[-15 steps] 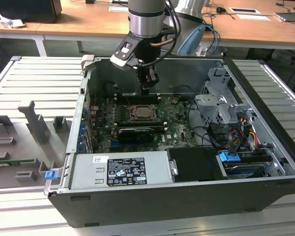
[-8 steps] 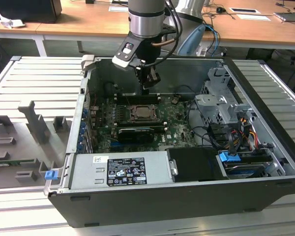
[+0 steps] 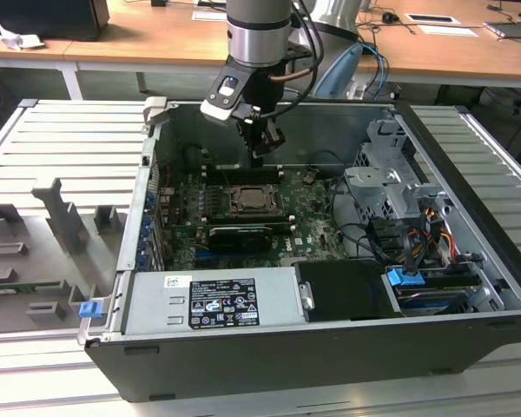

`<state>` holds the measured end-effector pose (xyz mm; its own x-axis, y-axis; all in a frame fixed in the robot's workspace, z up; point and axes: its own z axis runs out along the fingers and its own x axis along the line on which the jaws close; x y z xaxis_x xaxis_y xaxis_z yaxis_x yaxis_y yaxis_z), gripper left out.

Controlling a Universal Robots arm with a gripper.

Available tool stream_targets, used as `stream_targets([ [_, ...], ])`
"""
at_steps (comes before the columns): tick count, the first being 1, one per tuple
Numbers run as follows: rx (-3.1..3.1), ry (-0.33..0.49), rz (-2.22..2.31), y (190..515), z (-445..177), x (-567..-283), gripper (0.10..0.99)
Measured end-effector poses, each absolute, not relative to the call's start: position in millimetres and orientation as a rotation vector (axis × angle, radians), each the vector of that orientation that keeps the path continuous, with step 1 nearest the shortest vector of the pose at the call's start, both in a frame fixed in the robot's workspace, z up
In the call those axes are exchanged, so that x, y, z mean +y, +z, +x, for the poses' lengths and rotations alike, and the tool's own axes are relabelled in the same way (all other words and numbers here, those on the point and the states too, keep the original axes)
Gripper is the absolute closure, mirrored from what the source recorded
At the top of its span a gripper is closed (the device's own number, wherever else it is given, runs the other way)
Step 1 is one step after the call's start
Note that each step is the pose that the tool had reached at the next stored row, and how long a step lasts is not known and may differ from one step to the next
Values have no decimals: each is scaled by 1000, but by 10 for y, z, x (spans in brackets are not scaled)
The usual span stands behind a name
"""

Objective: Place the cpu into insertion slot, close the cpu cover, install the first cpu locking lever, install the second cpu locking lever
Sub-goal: 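Install the first cpu locking lever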

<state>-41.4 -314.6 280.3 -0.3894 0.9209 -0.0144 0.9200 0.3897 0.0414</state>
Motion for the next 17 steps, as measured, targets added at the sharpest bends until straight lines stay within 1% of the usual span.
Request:
stream_targets([
  [17, 2704, 45, 1532, 2803, -414, -3146, 980],
])
